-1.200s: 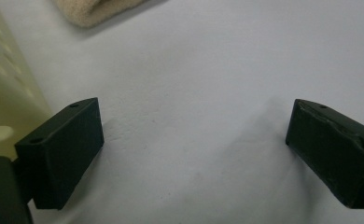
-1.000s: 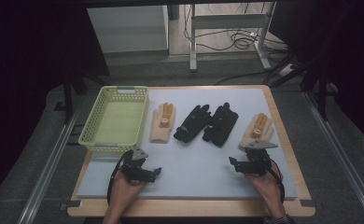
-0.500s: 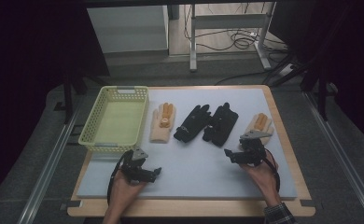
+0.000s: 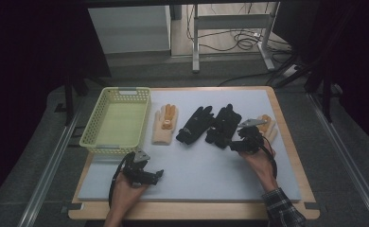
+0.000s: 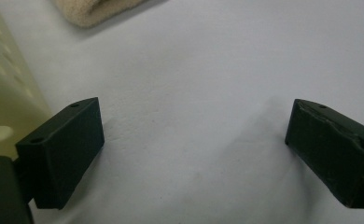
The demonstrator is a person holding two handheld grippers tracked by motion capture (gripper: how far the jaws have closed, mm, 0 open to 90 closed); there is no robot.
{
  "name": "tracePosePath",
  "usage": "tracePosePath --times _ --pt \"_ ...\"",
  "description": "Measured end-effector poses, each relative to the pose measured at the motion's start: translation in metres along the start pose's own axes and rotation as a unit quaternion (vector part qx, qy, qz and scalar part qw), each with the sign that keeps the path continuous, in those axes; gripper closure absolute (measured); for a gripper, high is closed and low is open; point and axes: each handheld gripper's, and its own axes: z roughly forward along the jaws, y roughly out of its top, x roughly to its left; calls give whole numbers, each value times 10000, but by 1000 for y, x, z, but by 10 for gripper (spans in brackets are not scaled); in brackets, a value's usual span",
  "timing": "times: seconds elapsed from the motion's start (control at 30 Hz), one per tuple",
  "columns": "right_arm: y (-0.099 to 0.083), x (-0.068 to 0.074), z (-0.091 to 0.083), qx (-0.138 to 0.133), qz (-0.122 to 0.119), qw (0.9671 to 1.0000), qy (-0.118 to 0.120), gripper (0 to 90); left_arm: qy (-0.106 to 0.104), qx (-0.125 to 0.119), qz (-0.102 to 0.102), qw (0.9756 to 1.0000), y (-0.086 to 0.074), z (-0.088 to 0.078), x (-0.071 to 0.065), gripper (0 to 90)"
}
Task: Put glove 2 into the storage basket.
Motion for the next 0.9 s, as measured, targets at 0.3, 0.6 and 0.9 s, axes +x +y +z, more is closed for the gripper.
tracePosePath --times 0.3,0.6,0.9 --pt "25 -10 23 97 -54 9998 -165 366 -6 2 -3 10000 0 0 0 46" --pt "42 -25 59 285 95 9988 -387 230 -13 19 9 10000 0 0 1 46" --pt "39 -33 81 553 196 9979 -288 437 -15 26 8 10000 0 0 1 45"
